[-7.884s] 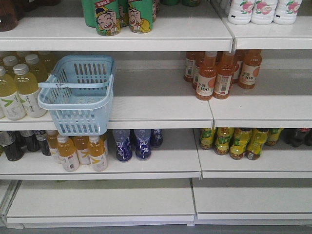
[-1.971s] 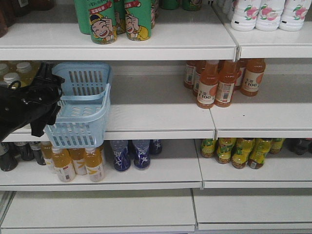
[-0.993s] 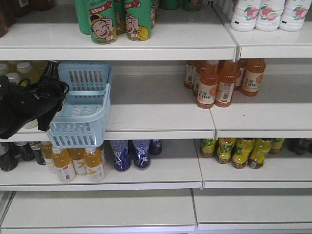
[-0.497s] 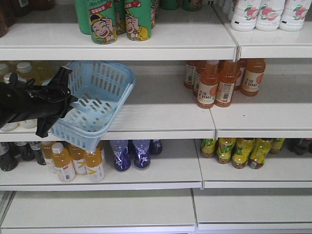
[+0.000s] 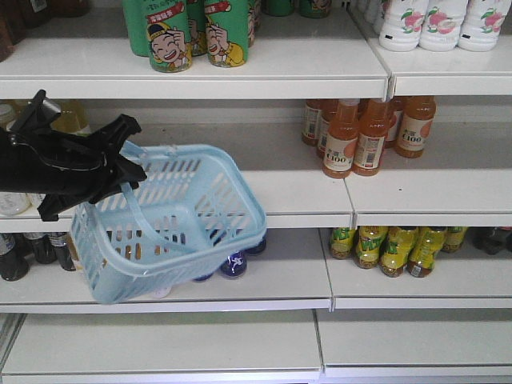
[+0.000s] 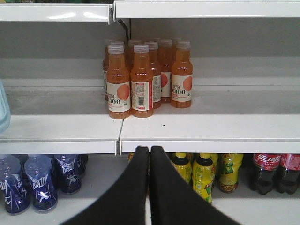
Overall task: Place coke in basket with both arms
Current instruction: 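Lift the basket off the shelf with the left gripper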
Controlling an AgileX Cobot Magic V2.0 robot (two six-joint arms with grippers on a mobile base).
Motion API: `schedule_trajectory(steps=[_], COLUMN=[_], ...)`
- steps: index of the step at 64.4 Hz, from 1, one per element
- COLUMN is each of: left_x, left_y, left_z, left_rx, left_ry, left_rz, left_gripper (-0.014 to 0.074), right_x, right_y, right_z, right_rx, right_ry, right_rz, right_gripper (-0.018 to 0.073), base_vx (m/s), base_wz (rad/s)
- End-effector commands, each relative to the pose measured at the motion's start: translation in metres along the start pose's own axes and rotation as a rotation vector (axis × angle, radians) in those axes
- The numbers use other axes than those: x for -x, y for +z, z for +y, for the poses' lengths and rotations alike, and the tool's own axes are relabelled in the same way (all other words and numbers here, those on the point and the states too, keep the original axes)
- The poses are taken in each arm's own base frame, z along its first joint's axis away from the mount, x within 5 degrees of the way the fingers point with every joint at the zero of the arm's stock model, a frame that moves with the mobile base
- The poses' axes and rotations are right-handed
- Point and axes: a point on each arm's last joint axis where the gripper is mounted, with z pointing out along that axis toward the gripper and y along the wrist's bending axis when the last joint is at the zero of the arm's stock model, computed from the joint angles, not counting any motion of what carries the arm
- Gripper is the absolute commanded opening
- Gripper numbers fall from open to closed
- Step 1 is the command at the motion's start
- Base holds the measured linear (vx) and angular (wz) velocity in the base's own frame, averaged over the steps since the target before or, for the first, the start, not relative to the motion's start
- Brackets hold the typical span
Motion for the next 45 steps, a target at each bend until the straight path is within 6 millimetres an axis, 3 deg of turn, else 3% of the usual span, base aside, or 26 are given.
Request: schedule_trajectory(steps=[1,16,45], left_x=[-0.005,-0.033,-0.075], left_y=[-0.021,-0.021,-0.010], left_z=[-0.021,-0.026,0.007], left_rx=[-0.101,-0.297,-0.604], left_ry=[0.084,0.214,0.061], left_rz=[0.042,0.274,0.368], left_gripper=[-0.0008,-0.0008,-0.0008], right_x=[0.005,0.005,0.005], right_y=[-0.001,-0.001,-0.001], right_z=[0.000,0.000,0.000], right_rx=[0.003,0.003,0.003], right_ry=[-0.001,-0.001,-0.001], right_rz=[-0.085,-0.085,-0.085], right_gripper=[-0.0009,-0.0009,-0.0009], base_vx=[0.00,0.00,0.00], base_wz=[0.00,0.00,0.00])
